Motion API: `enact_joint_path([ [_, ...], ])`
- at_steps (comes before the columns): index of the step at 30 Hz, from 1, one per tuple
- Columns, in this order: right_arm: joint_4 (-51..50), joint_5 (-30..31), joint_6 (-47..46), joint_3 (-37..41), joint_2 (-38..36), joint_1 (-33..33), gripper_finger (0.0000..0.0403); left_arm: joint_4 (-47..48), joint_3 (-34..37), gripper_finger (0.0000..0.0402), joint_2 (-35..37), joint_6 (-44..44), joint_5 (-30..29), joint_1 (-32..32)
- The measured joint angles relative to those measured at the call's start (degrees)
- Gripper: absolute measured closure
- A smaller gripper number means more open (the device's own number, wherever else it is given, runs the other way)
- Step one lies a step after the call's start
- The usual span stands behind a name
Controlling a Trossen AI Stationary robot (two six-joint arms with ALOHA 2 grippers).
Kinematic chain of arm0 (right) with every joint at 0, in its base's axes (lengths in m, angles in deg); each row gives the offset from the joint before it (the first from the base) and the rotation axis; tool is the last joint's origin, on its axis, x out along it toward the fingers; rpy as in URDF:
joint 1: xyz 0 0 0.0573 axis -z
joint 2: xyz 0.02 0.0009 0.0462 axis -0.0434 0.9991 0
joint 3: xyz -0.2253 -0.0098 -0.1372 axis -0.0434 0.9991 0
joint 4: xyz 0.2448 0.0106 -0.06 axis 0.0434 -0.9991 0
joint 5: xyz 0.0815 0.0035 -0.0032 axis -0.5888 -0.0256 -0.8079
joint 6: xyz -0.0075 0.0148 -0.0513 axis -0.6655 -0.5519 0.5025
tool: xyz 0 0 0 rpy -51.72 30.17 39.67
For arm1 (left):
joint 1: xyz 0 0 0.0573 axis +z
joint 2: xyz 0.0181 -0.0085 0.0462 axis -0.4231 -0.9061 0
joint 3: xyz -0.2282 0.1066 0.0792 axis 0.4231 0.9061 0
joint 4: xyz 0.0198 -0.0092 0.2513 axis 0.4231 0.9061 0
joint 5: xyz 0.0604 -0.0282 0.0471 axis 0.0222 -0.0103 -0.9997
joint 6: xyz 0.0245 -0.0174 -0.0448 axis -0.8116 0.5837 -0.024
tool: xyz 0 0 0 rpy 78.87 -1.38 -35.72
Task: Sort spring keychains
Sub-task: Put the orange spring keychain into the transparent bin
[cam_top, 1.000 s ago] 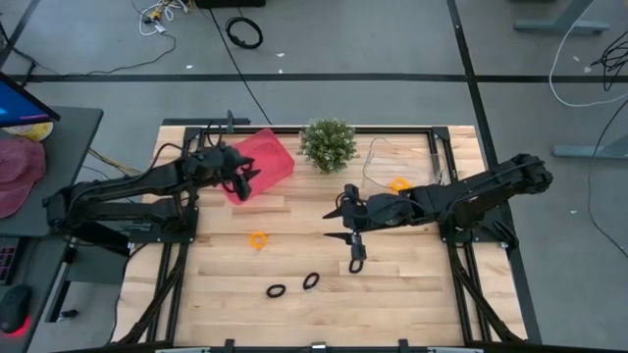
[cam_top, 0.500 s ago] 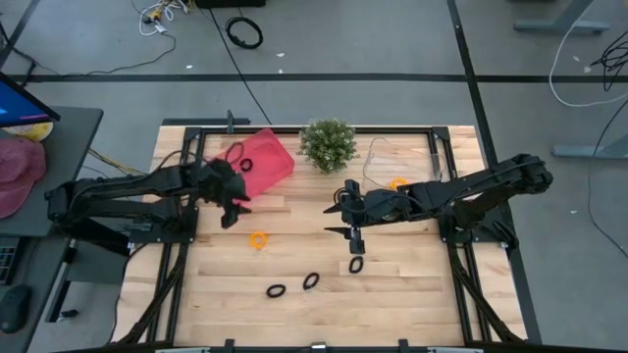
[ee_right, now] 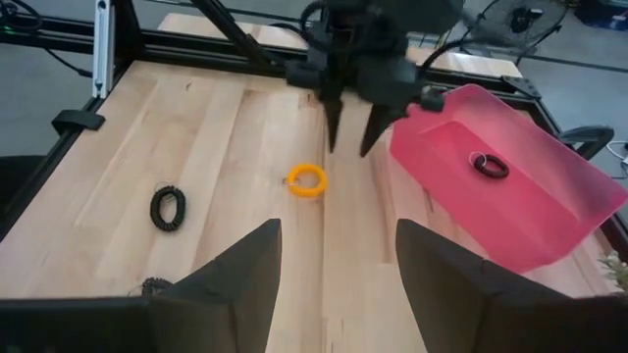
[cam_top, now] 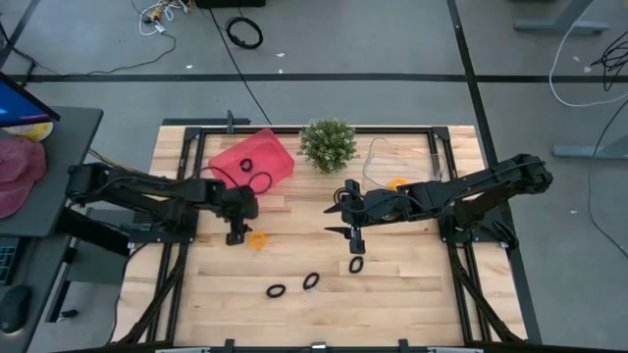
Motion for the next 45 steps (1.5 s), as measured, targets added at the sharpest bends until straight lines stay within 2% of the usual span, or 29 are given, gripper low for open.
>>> enact_joint_path([
  [7, 0.0, -0.01, 0.0, 0.0, 0.0, 0.0, 0.0197, -7.55, 0.0, 0.0209, -6.33, -0.01, 0.1, -3.7],
  [19, -0.02, -0.02, 0.01, 0.0, 0.0, 0.0, 0.0197, -5.79, -1.99, 0.0214, -15.42, -2.8, -0.25, -3.48],
  [21, 0.0, -0.02, 0.0, 0.0, 0.0, 0.0, 0.0197, -5.29, -3.3, 0.023, -15.62, -4.73, -2.0, -3.55],
  [23, 0.0, -0.02, 0.02, 0.0, 0.0, 0.0, 0.0197, -5.99, -4.26, 0.0263, -15.8, -7.84, -3.83, -3.62],
  [27, 0.02, -0.02, 0.02, 0.0, 0.0, -0.02, 0.0197, -4.94, -5.29, 0.037, -15.69, -11.03, -1.54, -3.57],
  [28, 0.02, 0.0, 0.04, 0.0, 0.0, 0.0, 0.0197, -4.53, -5.82, 0.0385, -15.68, -11.6, -1.13, -3.59],
  [31, 0.08, 0.0, 0.38, 0.0, 0.0, -0.01, 0.0197, -3.57, -7.17, 0.0396, -15.68, -11.93, -1.91, -3.63],
  [37, 0.13, -0.02, 0.46, 0.0, 0.0, -0.01, 0.0197, -2.52, -8.07, 0.0398, -15.68, -7.09, -0.59, -4.0],
  [39, 0.15, -0.02, 0.46, 0.0, 0.0, -0.02, 0.0197, -2.65, -8.09, 0.0394, -15.64, -6.77, -1.76, -3.99],
  [45, 0.15, -0.02, 0.2, 0.0, 0.0, 0.0, 0.0197, -2.76, -8.09, 0.0345, -15.61, -5.67, -3.18, -3.96],
])
